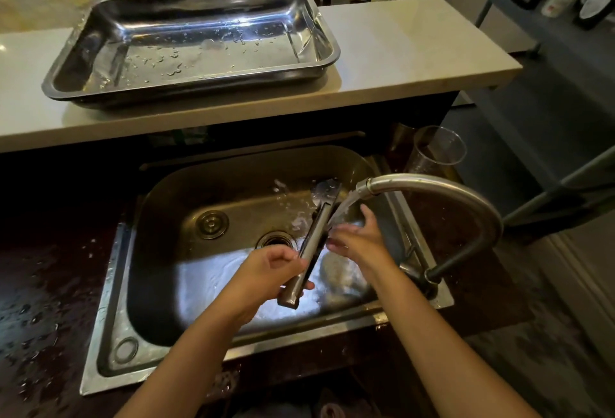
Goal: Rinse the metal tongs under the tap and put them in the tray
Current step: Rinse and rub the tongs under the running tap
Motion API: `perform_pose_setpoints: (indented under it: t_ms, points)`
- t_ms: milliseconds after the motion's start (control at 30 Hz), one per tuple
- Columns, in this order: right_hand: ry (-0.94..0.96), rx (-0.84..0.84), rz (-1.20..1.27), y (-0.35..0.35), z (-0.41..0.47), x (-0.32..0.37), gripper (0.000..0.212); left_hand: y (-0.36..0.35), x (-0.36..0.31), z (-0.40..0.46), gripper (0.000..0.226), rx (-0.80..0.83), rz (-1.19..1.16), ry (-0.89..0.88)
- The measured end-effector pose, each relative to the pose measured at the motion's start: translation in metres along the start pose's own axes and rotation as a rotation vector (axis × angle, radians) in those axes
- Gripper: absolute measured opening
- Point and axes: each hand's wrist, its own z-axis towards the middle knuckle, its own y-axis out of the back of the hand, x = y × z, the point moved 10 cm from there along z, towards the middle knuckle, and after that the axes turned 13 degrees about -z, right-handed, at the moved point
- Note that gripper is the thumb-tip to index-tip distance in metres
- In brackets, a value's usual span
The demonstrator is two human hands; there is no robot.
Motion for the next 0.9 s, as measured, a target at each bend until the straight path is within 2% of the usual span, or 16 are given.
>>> perform_pose_setpoints:
  t_ms: [133, 300, 367, 467, 500, 600, 667, 733, 800, 900]
  points:
    - [0.072, 0.090, -0.210, -0.012, 0.006, 0.019, 0.050, 0.001, -0.007, -0.011, 0.012, 0.043, 0.063, 0.007]
    - [0.135, -0.169, -0.308, 0.024, 0.015, 0.034, 0.020, -0.005, -0.007, -0.016, 0.014, 0.084, 0.046, 0.051]
    - [0.113, -0.125, -0.346, 0.024, 0.016, 0.031, 0.022, -0.007, -0.006, -0.014, 0.015, 0.085, 0.047, 0.067]
    - [0.091, 0.019, -0.411, 0.010, 0.009, 0.024, 0.042, -0.008, -0.004, -0.013, 0.015, 0.099, 0.052, 0.081]
    - [0.105, -0.007, -0.439, 0.013, 0.009, 0.026, 0.040, -0.008, -0.003, -0.013, 0.015, 0.111, 0.040, 0.084]
    - [0.155, -0.235, -0.454, 0.037, 0.014, 0.042, 0.013, -0.010, 0.000, -0.016, 0.015, 0.133, 0.018, 0.088]
    - [0.161, -0.268, -0.457, 0.038, 0.016, 0.049, 0.021, -0.008, 0.002, -0.017, 0.014, 0.115, 0.011, 0.084]
    - [0.169, -0.184, -0.405, 0.023, 0.015, 0.050, 0.026, -0.002, 0.003, -0.015, 0.012, 0.076, -0.012, 0.070]
    - [0.257, -0.126, -0.572, 0.004, 0.010, 0.052, 0.032, 0.006, 0.001, -0.012, 0.012, 0.032, -0.038, 0.049]
    - [0.443, -0.126, -1.034, -0.017, -0.008, 0.046, 0.044, 0.016, -0.006, -0.006, 0.016, -0.012, -0.050, 0.015]
